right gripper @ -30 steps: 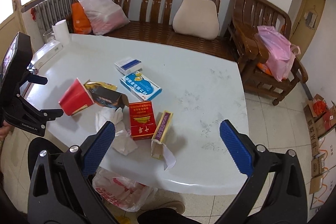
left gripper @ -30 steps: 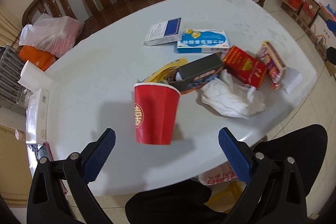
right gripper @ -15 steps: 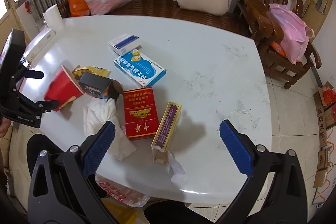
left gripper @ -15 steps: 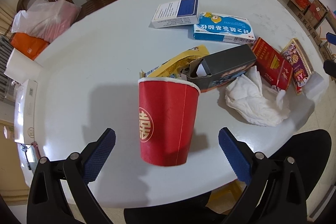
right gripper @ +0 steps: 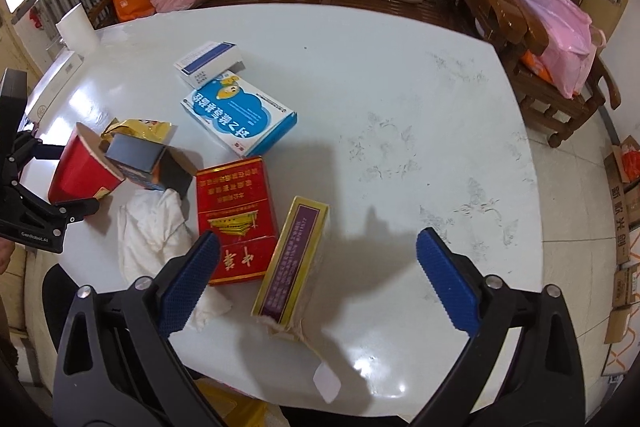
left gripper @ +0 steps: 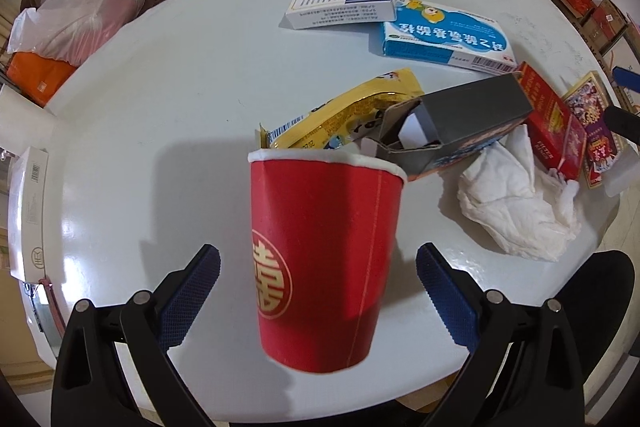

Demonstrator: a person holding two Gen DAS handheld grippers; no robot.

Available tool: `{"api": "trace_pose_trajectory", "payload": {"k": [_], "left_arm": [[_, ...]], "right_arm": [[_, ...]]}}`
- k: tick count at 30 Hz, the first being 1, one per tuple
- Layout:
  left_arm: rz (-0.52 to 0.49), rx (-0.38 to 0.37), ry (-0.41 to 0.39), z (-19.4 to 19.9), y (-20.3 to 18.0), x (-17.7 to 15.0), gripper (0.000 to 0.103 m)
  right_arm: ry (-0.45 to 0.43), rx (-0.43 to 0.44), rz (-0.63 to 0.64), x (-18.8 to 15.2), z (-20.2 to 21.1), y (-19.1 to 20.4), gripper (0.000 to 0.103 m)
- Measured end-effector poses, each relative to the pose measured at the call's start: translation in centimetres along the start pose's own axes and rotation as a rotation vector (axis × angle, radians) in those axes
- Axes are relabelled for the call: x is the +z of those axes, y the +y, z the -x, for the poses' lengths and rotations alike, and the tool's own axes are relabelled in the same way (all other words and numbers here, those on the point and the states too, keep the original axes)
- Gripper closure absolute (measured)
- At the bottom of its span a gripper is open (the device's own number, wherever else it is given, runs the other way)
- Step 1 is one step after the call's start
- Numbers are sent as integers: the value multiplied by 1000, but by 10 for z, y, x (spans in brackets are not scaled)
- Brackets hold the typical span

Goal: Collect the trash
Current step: 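Grasp the red paper cup with the left tool while the right tool grasps the gold box, then carry the red cup and gold box down toward the white plastic bag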

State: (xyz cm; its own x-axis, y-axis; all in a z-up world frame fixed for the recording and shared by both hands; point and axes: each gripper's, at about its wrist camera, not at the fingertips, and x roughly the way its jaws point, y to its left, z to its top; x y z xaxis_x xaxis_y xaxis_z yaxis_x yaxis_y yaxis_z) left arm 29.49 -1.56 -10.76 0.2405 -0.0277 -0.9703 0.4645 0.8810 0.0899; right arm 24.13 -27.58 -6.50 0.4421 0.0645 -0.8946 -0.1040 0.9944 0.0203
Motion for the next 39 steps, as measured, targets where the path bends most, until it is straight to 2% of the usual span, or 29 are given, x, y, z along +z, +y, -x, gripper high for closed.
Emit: {"api": "trace_pose_trajectory", "payload": {"k": [3, 5, 9, 10, 11, 12, 14, 18, 21, 29, 33, 39], "left_arm": [[1, -4, 6, -6, 4, 4, 7], [-5, -4, 7, -9, 5, 4, 7], [4, -18, 10, -13, 8, 6, 7], [5, -22, 12, -14, 9, 6, 10], [4, -21, 16, -15, 9, 6, 16], [5, -19, 30, -17, 10, 7, 18], [30, -55, 38, -18, 14, 8, 25], [55, -87, 38, -19, 20, 11, 31], [54, -91, 32, -19, 26, 15, 44], [109, -102, 38, -10, 18, 5, 45], [105, -47, 0, 2, 15, 6, 45], [91, -14, -61, 32, 1, -4, 45]], "right_arm": [[27, 15, -17, -1, -9, -4, 31], [38, 29, -25, -2, -13, -6, 34], [57, 39, -19, -3, -21, -6, 55], [62, 47, -20, -3, -23, -6, 59], [67, 54, -20, -3, -23, -5, 69], [72, 64, -21, -3, -25, -5, 75], [74, 56, -15, -3, -26, -5, 81], [63, 41, 8, -5, -25, -2, 83], [53, 33, 16, -6, -23, -1, 83], [15, -6, 30, -5, -11, 2, 83], [-9, -18, 30, -6, 0, 4, 83], [-50, -21, 38, -10, 23, 13, 83]]}}
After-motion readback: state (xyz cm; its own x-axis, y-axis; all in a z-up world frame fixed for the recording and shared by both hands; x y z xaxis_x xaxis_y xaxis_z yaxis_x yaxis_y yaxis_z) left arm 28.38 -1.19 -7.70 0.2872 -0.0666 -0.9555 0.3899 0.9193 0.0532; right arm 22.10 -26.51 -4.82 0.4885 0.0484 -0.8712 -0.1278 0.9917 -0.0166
